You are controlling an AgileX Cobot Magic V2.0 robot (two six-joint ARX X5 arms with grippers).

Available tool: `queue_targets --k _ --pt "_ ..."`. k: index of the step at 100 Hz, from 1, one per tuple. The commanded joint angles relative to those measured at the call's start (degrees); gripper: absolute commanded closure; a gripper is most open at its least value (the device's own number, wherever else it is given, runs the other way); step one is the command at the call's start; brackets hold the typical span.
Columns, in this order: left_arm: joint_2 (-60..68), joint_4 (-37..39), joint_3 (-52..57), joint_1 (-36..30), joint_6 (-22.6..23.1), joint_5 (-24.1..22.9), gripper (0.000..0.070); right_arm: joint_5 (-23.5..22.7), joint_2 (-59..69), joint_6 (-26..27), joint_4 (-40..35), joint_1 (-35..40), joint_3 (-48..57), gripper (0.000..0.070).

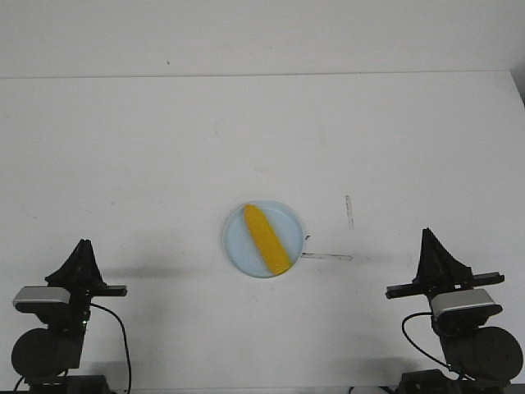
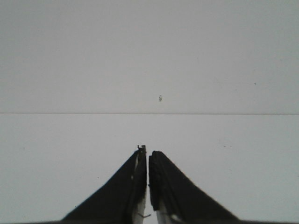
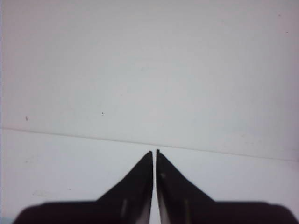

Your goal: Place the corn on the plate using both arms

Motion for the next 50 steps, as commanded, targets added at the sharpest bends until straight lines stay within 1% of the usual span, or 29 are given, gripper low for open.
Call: queue_targets --k 1,12,19,28,39,45,50 --pt "-1.4 3.3 -2.4 0.0 -0.2 0.1 0.0699 0.1 -0.1 -0.1 0.8 0.0 0.0 0.0687" --pt "-4.4 3.3 -6.0 0.0 -3.2 0.0 0.0699 0.1 -0.1 -0.1 0.8 0.0 0.0 0.0687" --pt "-6.5 3.3 -8.1 0.0 -4.1 0.1 0.0699 0.1 -0.1 -0.1 0.8 0.0 0.0 0.0687" --pt "-9.0 3.3 -10.5 0.0 -4.2 0.0 0.0699 0.1 -0.1 -0.1 0.8 0.0 0.0 0.0687" --pt "-8.9 3.5 -12.8 0.0 -4.3 -0.1 0.0699 0.1 -0.1 -0.1 0.8 0.0 0.0 0.0687" --pt "-8.9 4.9 -14.9 0.0 -4.5 -0.2 0.0699 0.1 -0.1 -0.1 0.9 0.0 0.0 0.0687" --pt "-8.9 2.3 -14.8 0.0 -4.7 -0.2 0.0699 0.1 -0.1 -0.1 0.8 0.0 0.0 0.0687"
